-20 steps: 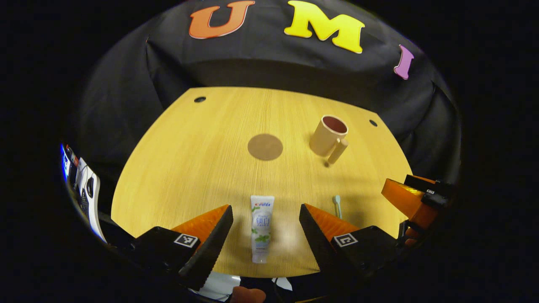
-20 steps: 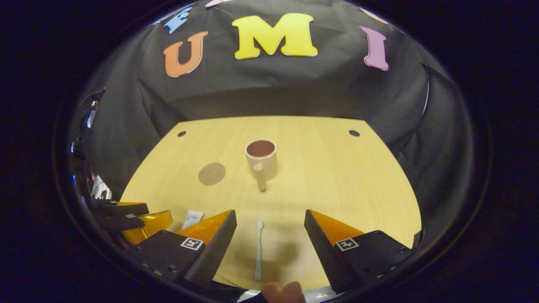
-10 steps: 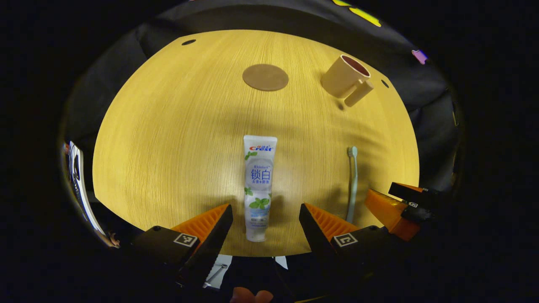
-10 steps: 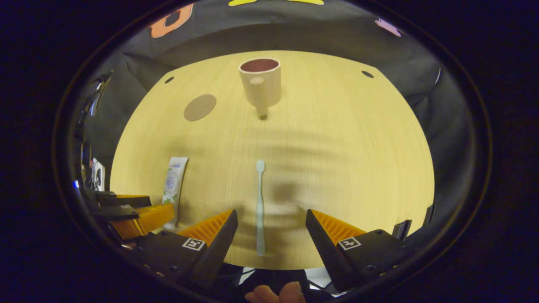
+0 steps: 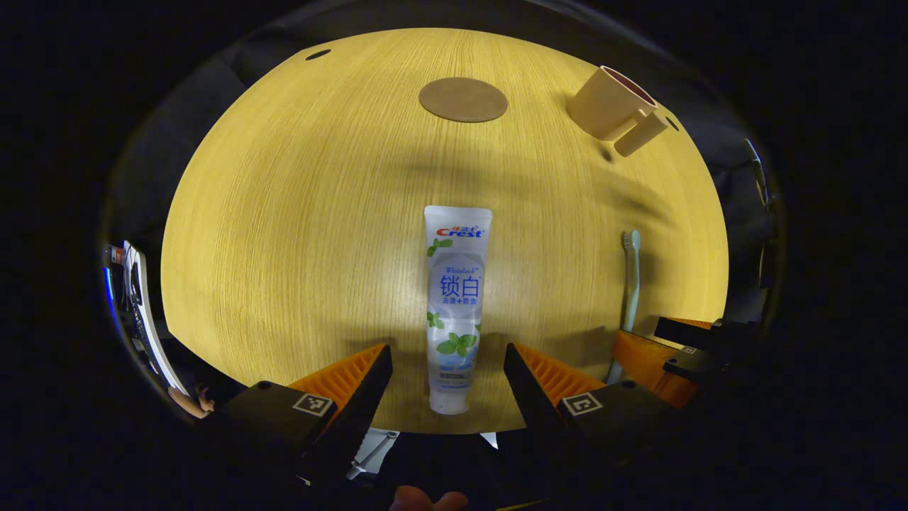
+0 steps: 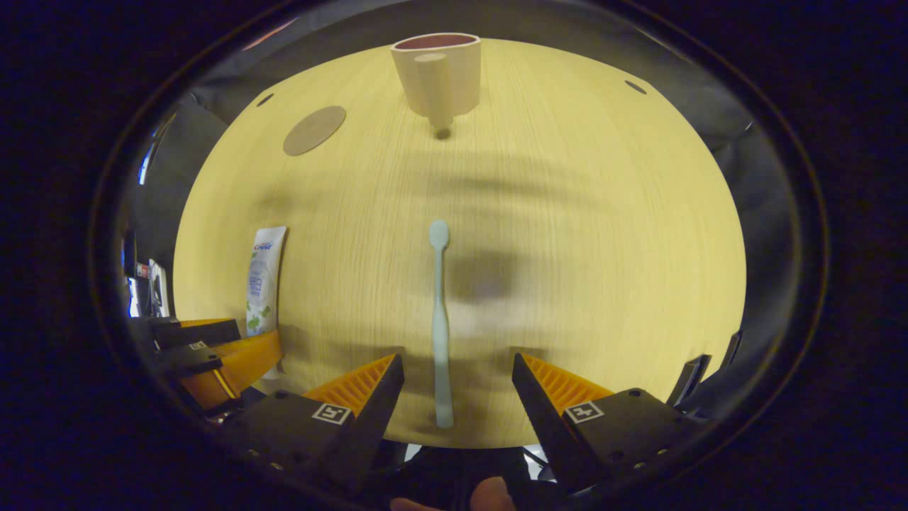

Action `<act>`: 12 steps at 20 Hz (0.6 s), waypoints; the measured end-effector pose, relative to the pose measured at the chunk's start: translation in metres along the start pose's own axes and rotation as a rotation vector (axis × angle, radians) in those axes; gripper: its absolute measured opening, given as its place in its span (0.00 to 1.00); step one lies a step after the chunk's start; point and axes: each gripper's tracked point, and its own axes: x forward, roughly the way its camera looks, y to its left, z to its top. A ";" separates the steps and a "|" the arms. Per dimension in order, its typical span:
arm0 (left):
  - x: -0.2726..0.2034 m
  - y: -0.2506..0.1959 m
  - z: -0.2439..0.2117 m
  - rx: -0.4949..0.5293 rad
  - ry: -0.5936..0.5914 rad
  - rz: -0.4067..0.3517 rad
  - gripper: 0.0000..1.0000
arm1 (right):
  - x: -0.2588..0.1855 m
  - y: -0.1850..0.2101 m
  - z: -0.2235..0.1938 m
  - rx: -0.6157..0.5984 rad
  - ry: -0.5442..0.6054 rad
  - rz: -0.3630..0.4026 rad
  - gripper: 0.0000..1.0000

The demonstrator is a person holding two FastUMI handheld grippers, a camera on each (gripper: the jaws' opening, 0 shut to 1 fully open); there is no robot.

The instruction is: Put the toothbrush and toothpaste on the desktop into the cup, then pick up the cup and place it on the coaster on the desktop.

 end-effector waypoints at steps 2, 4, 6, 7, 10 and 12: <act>-0.006 -0.007 0.015 -0.004 0.016 0.007 1.00 | 0.004 0.000 0.000 -0.010 0.019 -0.021 0.83; -0.016 -0.017 0.032 -0.003 0.023 0.013 1.00 | 0.008 0.000 0.002 -0.022 0.033 -0.048 0.76; -0.028 -0.029 0.053 0.001 0.026 0.021 1.00 | 0.013 -0.002 0.004 -0.012 0.043 -0.071 0.65; -0.033 -0.035 0.062 0.001 0.030 0.022 1.00 | 0.012 0.002 0.003 0.005 0.057 -0.056 0.58; -0.050 -0.059 0.095 0.000 0.048 0.018 1.00 | 0.013 0.005 0.003 0.022 0.072 -0.050 0.38; -0.064 -0.076 0.123 0.005 0.051 0.019 1.00 | 0.013 0.006 0.003 0.021 0.085 -0.048 0.35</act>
